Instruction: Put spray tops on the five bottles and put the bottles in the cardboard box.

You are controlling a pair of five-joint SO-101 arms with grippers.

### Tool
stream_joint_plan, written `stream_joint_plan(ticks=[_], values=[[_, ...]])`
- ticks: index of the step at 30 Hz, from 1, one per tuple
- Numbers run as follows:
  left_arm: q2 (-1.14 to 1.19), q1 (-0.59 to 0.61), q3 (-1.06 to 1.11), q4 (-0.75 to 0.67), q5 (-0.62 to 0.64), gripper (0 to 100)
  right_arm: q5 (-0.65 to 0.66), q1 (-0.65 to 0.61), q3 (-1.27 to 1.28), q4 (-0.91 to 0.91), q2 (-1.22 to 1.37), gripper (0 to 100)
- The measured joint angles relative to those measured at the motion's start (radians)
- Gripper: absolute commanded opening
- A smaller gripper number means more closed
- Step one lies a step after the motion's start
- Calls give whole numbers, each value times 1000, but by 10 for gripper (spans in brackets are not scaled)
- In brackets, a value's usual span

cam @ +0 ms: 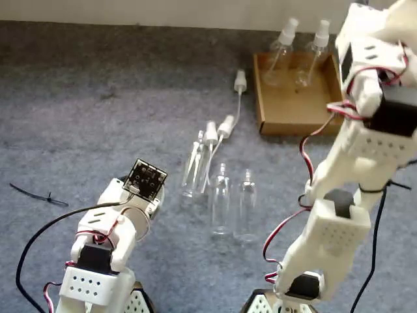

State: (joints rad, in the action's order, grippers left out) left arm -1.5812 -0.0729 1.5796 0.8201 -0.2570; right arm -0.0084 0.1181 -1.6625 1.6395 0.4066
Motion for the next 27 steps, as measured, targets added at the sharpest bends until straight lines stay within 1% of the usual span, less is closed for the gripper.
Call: stream_joint_plan(ticks=[1,2,6,9,12,14,16,18,19,21,23,27], values=[[0,3,0,0,0,178,0,2,0,63,-31,386],[0,3,0,0,0,178,0,6,-2,89,-57,386],[0,6,0,0,0,178,-2,89,-6,106,-103,386],[0,6,0,0,0,178,-2,100,5,106,-107,386],[0,6,0,0,0,178,-2,100,150,106,-149,385],[0,6,3,0,0,178,-20,100,318,106,-210,341],[0,6,18,0,0,178,-15,78,532,106,-316,247],[0,6,25,0,0,178,44,14,778,106,-451,174],[0,6,25,0,0,178,81,-37,914,106,-526,156],[0,6,25,-3,0,178,137,-133,1181,83,-666,150],[0,6,25,-3,0,178,152,-204,1441,5,-790,150],[0,6,25,-3,0,178,155,-238,1890,-160,-967,150]])
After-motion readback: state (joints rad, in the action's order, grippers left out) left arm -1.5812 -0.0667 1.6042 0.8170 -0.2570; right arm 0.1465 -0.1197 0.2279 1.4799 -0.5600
